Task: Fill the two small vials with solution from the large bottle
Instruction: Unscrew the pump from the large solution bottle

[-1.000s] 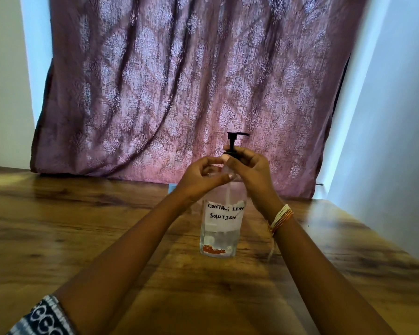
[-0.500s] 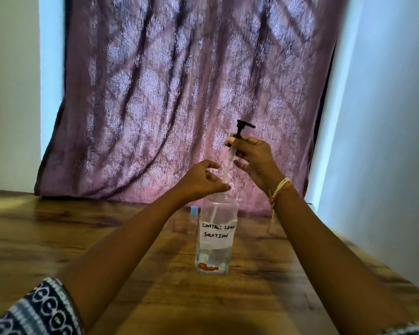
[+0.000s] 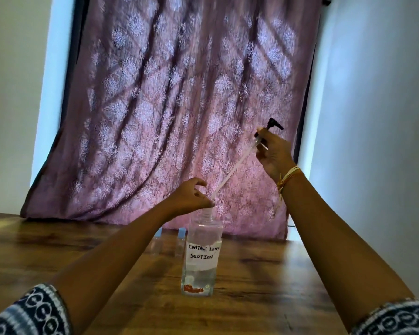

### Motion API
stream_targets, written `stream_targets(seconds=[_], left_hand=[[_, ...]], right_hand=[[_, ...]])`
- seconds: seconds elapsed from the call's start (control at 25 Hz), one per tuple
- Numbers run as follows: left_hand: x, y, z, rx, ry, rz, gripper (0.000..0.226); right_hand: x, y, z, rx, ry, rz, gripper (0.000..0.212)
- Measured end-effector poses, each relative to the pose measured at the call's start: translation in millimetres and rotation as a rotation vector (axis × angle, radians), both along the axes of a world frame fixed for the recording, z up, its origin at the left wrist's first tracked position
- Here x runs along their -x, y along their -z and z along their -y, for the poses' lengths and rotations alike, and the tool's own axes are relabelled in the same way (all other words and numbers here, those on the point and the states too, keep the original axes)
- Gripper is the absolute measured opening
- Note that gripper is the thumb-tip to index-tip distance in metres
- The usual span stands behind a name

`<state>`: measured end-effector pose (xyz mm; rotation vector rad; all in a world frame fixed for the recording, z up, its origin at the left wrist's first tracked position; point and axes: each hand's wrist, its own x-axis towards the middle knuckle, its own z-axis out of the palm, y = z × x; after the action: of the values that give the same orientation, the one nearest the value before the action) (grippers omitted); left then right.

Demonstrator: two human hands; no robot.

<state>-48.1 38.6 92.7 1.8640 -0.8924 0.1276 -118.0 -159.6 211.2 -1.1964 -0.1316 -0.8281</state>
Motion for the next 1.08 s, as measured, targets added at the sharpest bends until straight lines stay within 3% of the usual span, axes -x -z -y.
stream_targets(seconds=[0.16,0.28,0.52,0.6,0.68,0.8,0.92,1.08], left_hand=[[2,8,-1,-0.055,0.024,-0.017,0.078],[7,29,-1,-0.020,-0.034,-0.029,0.090],[13,90,-2,0.083,0.002,-0.211,0.116],[11,109,-1,0.068,0.005,-0.226,0.105],[10,124,1,0.085,0.026,-0.248,0.092],[8,148,5,0.138,0.021,-0.320,0.080],[6,166,11,0.243,0.007,-0.435,0.072],[2,171,15,0.221,-0.006,-0.381,0.067]], right_hand=[[1,19,19,-0.095,-0.057,-0.049,0.018],[-7,64,37,-0.087,-0.135,-0.218,0.006],[-26,193,61,0.293,-0.035,-0.792,0.016],[-26,220,67,0.493,0.044,-0.942,0.010],[-26,236,74,0.584,0.112,-1.020,0.018],[-25,249,87,0.563,0.211,-1.064,0.048],[-21,251,96,0.620,0.259,-1.105,0.049],[-14,255,111,0.556,0.347,-1.078,0.052]])
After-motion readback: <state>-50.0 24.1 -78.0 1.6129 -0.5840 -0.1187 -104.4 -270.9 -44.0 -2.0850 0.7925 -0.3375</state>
